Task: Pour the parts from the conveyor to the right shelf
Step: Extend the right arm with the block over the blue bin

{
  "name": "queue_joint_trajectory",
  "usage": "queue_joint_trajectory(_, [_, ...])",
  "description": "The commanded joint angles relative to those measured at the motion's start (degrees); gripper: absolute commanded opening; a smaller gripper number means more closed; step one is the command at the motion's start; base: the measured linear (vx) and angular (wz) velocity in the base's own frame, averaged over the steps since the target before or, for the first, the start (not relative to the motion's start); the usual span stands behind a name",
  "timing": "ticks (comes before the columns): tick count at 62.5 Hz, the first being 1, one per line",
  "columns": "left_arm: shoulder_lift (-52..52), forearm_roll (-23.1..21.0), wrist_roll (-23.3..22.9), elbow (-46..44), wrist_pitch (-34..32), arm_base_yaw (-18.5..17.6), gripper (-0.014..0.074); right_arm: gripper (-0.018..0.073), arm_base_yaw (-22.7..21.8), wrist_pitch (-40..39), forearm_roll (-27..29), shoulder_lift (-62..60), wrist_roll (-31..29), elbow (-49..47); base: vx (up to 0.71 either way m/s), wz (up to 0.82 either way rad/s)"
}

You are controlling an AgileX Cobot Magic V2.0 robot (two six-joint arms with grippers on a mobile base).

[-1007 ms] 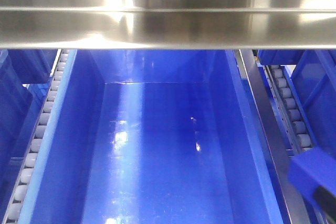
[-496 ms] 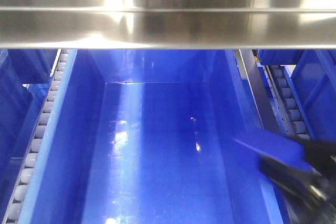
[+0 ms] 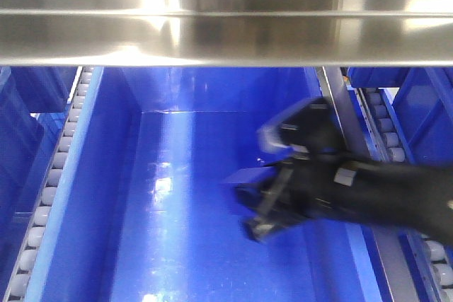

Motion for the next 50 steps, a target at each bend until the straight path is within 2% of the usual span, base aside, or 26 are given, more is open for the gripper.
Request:
queue_joint_trajectory(1, [-0.8, -0.2, -0.2, 1.8, -4.4, 0.0, -0.0006, 0.0067, 0.0, -2.4, 0.5, 5.0, 1.4, -5.3, 0.0, 0.0])
queue_joint_trajectory(17, [-0.8, -0.2, -0.2, 1.8, -4.4, 0.0, -0.0006, 0.0139, 0.0, 4.1, -2.4, 16.0, 2.2, -14.5, 0.0, 0.0])
queue_joint_trajectory(28, [-0.8, -0.2, -0.2, 1.8, -4.4, 0.0, -0.0006, 0.0279, 0.0, 11.6, -3.4, 22.4, 4.7, -22.4, 0.0, 0.0])
queue_joint_trajectory(40, [-0.8, -0.2, -0.2, 1.8, -4.4, 0.0, -0.0006, 0.0468, 0.0, 17.2, -12.9, 26.7, 12.5, -28.9, 0.0, 0.0])
queue_joint_trajectory(50, [-0.8, -0.2, -0.2, 1.8, -4.4, 0.0, -0.0006, 0.0551, 0.0, 19.1, -21.6, 28.1, 19.2, -31.8, 0.0, 0.0])
